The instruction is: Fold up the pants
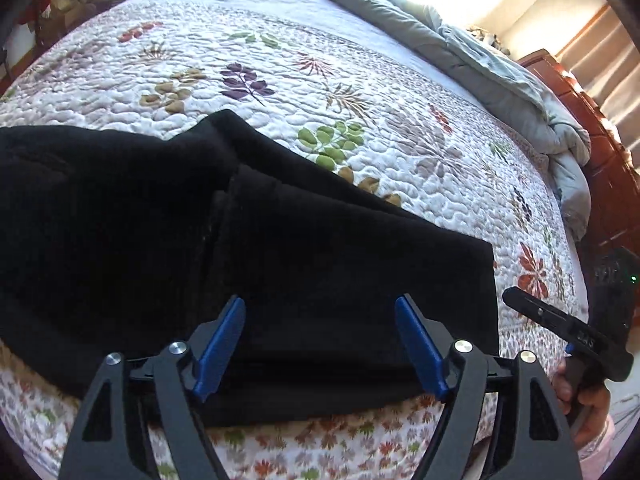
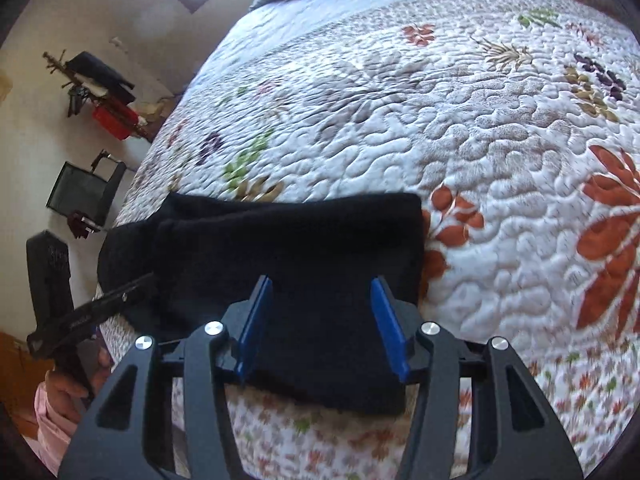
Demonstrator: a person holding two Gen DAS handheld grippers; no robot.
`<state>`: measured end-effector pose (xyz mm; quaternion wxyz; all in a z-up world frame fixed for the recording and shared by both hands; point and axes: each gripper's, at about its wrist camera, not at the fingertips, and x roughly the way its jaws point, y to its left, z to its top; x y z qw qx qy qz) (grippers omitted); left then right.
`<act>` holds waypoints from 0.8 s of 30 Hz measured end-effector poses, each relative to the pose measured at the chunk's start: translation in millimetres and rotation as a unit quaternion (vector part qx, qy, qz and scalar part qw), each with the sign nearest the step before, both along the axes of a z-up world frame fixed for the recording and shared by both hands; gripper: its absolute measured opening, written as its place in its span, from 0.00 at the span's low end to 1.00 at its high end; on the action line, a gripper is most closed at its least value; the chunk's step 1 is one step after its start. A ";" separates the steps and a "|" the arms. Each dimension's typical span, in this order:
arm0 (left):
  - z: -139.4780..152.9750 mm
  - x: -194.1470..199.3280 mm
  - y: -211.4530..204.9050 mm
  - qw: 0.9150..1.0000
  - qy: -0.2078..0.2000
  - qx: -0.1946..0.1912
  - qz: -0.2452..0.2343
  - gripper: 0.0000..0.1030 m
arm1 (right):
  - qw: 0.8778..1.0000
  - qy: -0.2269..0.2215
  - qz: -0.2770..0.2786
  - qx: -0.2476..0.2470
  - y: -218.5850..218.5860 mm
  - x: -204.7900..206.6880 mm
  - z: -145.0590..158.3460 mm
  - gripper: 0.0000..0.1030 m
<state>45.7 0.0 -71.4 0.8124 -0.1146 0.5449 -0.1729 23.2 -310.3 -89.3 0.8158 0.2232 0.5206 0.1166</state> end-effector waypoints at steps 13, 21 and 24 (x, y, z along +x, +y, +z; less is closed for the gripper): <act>-22.2 -16.8 2.8 1.000 0.025 0.004 -0.016 0.84 | 0.999 0.040 -0.005 0.003 9.8 -28.6 -28.1 0.47; 12.4 -34.6 108.9 0.996 -0.010 -0.006 0.093 0.85 | 1.000 -0.003 0.013 -0.023 28.2 -46.0 11.0 0.59; 10.4 -37.8 165.9 0.987 -0.006 0.005 0.161 0.85 | 1.000 -0.003 0.021 -0.021 36.9 -45.3 9.1 0.59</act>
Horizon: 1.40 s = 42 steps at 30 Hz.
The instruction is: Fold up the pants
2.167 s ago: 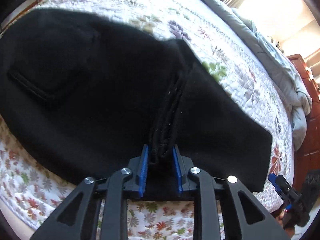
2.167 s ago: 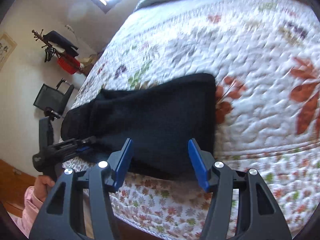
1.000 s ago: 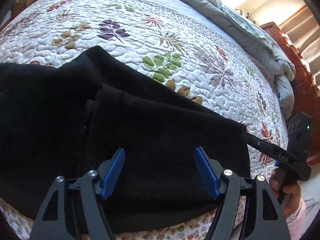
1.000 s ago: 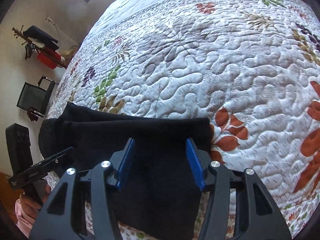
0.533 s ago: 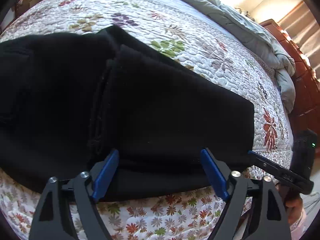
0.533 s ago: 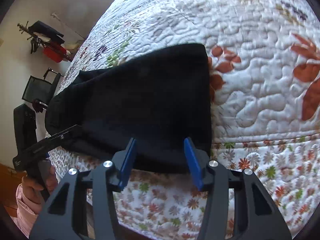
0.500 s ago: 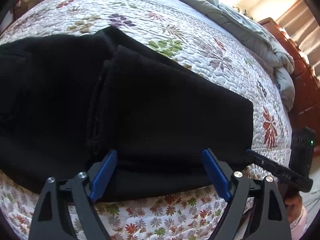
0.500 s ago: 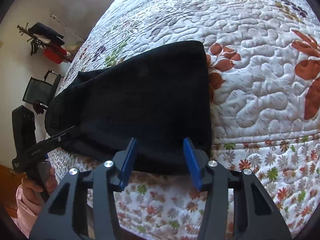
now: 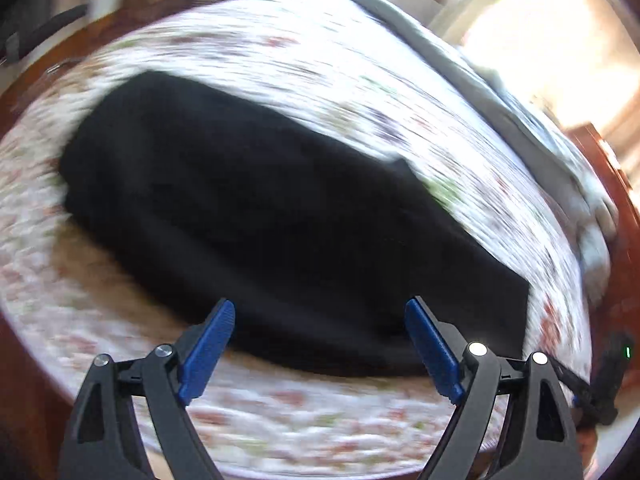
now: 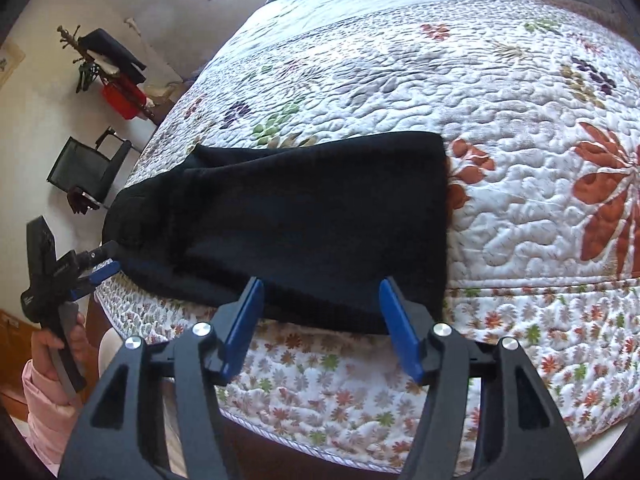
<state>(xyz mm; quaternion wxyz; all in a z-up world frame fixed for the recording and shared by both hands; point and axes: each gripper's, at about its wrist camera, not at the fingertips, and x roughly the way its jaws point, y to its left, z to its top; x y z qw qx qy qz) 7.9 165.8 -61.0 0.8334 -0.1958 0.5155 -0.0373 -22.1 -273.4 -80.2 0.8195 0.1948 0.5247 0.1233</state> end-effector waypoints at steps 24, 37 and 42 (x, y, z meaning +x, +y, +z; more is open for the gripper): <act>-51.9 31.0 135.8 0.972 0.028 -0.158 0.173 0.65 | 0.998 0.035 0.026 -0.039 32.0 14.6 -31.3 0.58; -79.0 46.5 151.0 0.958 0.031 -0.212 0.190 0.83 | 0.998 0.032 0.029 -0.039 32.9 16.9 -36.0 0.61; -70.3 46.5 143.5 0.961 0.024 -0.196 0.196 0.59 | 0.999 0.030 0.030 -0.033 31.1 16.1 -36.8 0.61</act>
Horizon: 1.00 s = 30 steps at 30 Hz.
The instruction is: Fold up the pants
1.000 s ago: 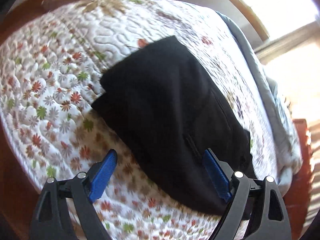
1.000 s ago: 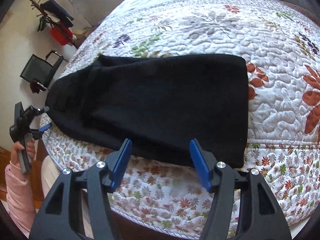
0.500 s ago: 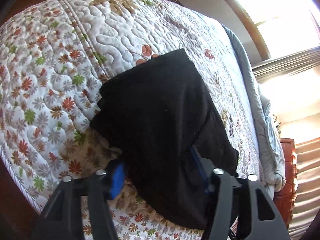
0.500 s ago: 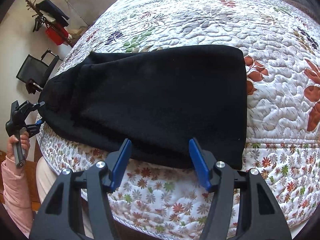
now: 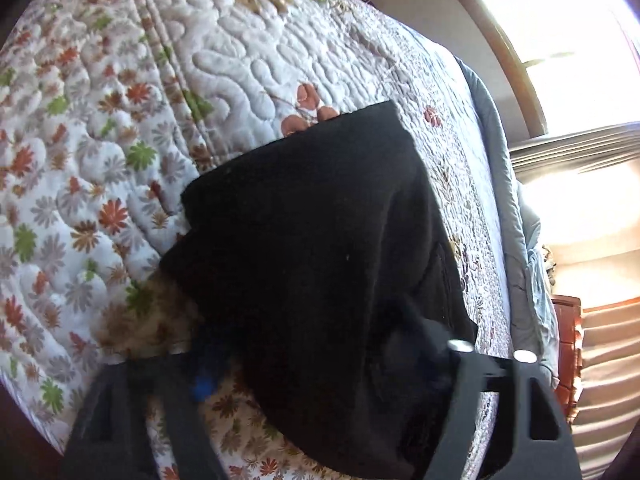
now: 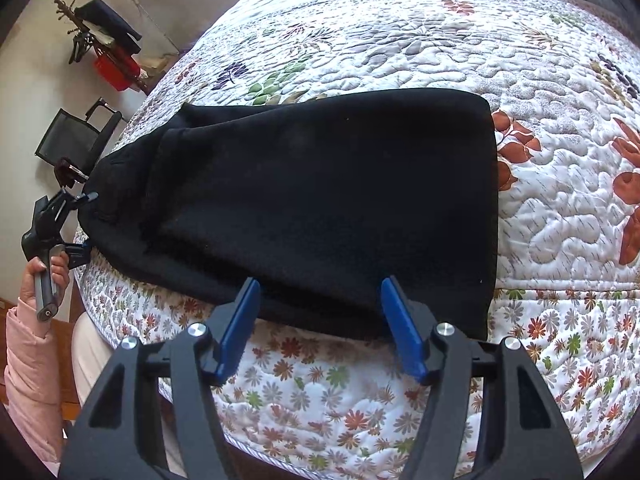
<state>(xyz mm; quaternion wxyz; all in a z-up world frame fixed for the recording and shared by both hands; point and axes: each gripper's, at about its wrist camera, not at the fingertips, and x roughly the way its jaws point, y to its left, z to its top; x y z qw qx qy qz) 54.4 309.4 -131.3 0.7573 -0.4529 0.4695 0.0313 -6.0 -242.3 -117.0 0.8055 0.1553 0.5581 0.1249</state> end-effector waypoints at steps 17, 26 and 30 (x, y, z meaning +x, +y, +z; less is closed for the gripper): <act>78.3 -20.0 -55.0 0.985 -0.151 0.078 -0.040 0.15 | 1.000 -0.008 0.000 0.023 -7.2 -2.2 -3.3 0.63; 124.6 -17.3 -131.8 0.951 -0.211 0.180 -0.136 0.15 | 0.999 -0.012 0.000 0.031 -9.0 -3.9 -2.8 0.64; 131.8 -21.5 -169.9 0.933 -0.220 0.217 -0.184 0.15 | 0.999 -0.012 -0.001 0.039 -11.0 -4.2 -3.6 0.64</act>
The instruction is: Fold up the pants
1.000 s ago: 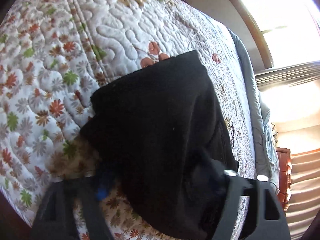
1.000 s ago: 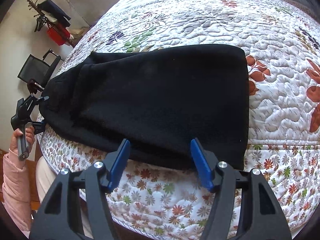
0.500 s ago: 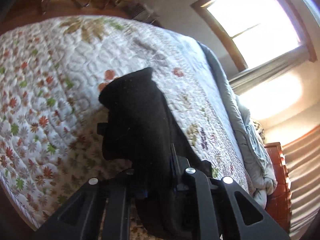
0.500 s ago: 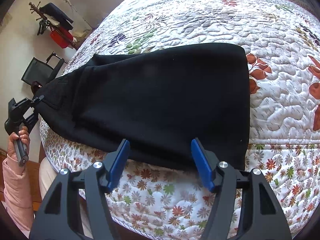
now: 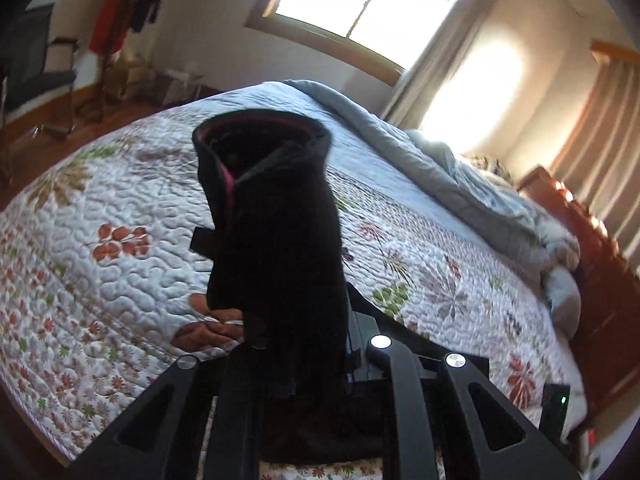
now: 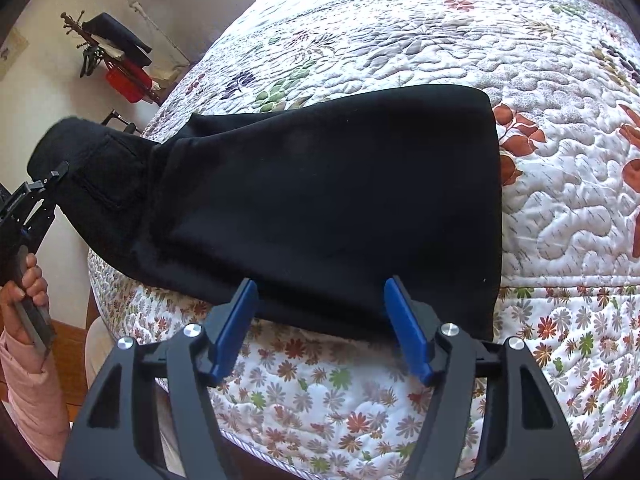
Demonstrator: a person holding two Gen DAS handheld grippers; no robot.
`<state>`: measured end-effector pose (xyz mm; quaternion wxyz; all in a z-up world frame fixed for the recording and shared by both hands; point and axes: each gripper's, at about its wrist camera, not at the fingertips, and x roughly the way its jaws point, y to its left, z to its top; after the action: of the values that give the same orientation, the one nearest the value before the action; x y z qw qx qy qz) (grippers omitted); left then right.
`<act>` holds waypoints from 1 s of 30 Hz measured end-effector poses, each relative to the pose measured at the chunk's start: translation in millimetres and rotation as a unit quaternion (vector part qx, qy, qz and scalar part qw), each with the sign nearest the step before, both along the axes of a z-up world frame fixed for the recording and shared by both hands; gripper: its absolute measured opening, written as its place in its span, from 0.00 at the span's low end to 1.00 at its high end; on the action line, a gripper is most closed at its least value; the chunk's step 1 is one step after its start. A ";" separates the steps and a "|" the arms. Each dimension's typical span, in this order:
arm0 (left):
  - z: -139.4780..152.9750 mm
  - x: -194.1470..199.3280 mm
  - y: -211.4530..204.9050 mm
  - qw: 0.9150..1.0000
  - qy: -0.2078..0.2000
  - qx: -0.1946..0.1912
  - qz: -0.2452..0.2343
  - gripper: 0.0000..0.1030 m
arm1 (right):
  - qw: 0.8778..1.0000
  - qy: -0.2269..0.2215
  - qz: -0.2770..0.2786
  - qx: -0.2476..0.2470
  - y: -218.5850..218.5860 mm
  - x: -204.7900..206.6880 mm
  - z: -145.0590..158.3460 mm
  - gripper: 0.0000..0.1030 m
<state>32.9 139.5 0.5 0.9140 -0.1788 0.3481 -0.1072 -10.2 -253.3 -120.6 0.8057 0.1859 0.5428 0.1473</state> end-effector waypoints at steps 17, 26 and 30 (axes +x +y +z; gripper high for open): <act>-35.1 -12.4 -120.6 0.985 0.044 0.113 -0.119 0.17 | 1.000 -0.005 -0.001 0.030 -8.1 -2.6 -1.2 0.64; -72.4 -17.7 -171.1 0.969 0.090 0.141 -0.181 0.48 | 0.999 -0.006 -0.001 0.041 -12.6 -2.6 -1.5 0.64; -72.0 -24.8 -174.8 0.966 0.115 0.061 -0.222 0.71 | 0.999 -0.006 0.000 0.045 -14.5 -3.5 -1.8 0.64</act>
<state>8.1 -35.3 -71.5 0.8302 -0.0516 0.4880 -0.2646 -13.6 -267.7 -122.4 0.8000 0.2207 0.5305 0.1726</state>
